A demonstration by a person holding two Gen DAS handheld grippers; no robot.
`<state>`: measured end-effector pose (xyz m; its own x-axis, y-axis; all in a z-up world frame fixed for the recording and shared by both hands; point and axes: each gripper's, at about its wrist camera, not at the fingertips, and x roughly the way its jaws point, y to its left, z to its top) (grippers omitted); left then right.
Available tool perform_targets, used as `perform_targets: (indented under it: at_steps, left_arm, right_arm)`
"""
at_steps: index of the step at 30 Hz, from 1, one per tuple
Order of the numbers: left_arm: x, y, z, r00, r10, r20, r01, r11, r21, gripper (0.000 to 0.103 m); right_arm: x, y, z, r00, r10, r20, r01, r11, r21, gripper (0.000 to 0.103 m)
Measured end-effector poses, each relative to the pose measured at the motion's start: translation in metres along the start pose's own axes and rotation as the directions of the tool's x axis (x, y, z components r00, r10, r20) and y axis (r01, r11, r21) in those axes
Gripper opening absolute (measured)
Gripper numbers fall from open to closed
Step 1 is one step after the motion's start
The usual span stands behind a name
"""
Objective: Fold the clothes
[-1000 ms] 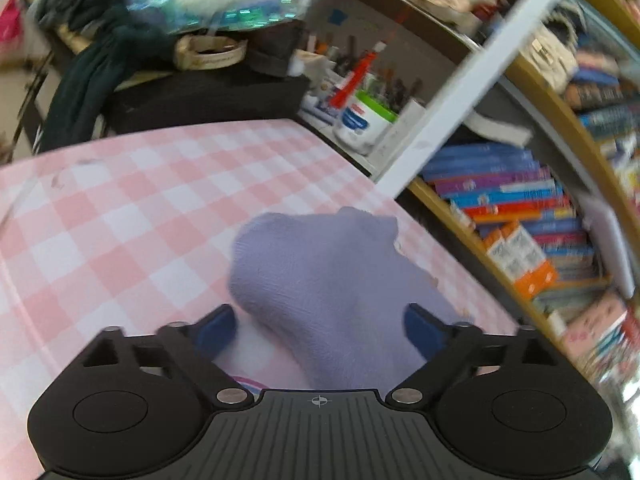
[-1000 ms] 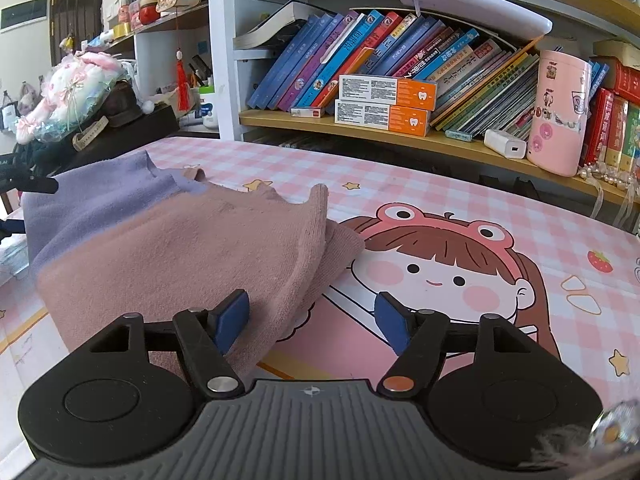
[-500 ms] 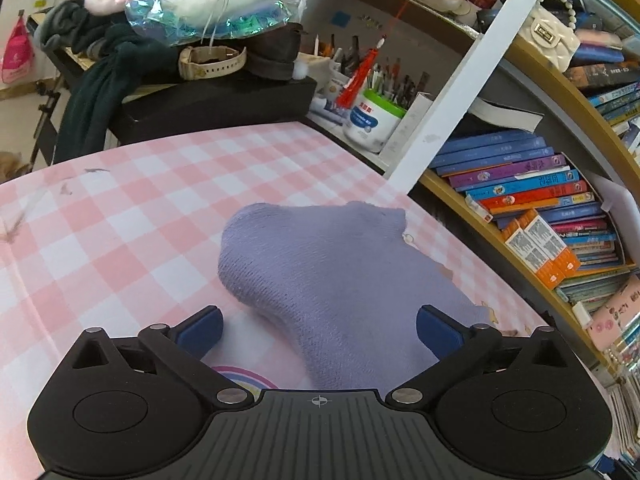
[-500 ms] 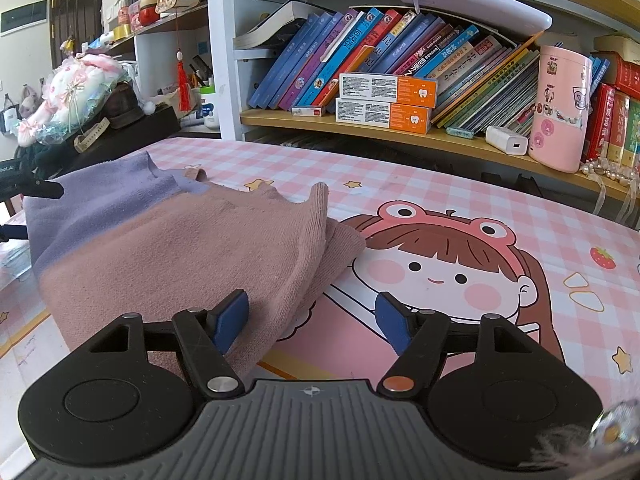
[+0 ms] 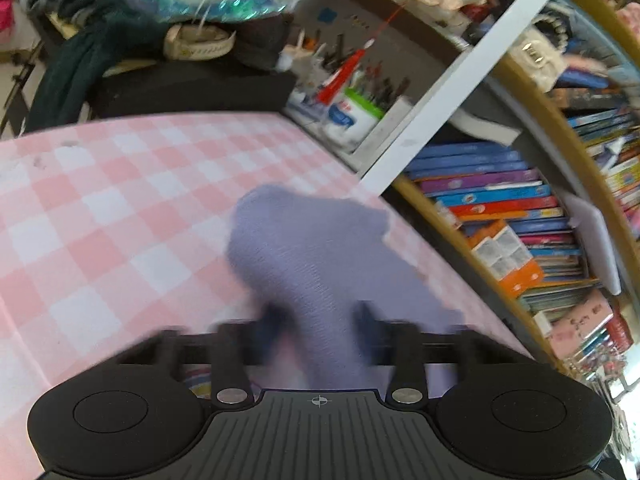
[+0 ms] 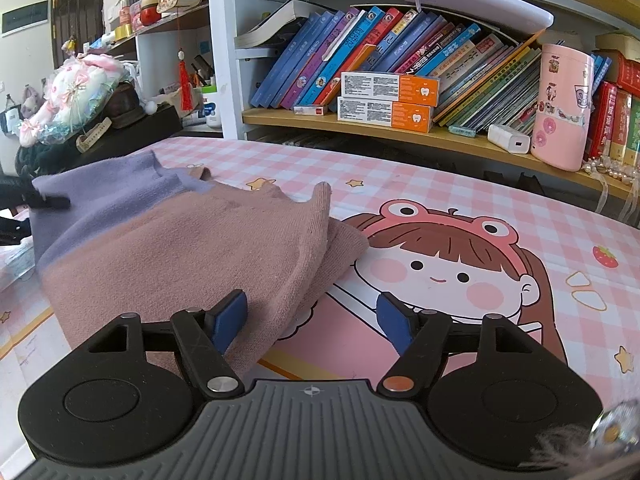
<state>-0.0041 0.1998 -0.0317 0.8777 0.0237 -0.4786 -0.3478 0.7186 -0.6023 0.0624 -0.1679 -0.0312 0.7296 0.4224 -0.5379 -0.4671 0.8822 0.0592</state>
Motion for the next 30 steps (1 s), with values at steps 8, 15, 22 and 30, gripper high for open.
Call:
perform_targets:
  at_steps: [8, 15, 22, 30]
  left_arm:
    - [-0.02, -0.029, 0.0, 0.987, -0.141, 0.081, 0.129, 0.982, 0.137, 0.014]
    - [0.005, 0.006, 0.008, 1.0, -0.028, -0.003, 0.028, 0.999, -0.017, 0.023]
    - [0.016, 0.009, 0.007, 1.0, -0.022, -0.008, 0.021, 0.999, -0.042, 0.028]
    - [0.015, 0.011, 0.005, 0.999, -0.038, 0.006, 0.038, 0.998, -0.057, 0.028]
  right_arm:
    - [0.0, -0.001, 0.0, 1.0, 0.007, -0.002, -0.007, 1.0, 0.01, 0.071]
    - [-0.001, 0.001, 0.0, 1.0, 0.011, -0.002, -0.011, 1.0, -0.003, 0.072]
    - [-0.001, 0.002, 0.0, 1.0, 0.009, 0.001, -0.009, 1.0, -0.008, 0.072]
    - [-0.016, 0.01, -0.004, 0.999, 0.036, 0.022, -0.034, 0.996, -0.086, 0.072]
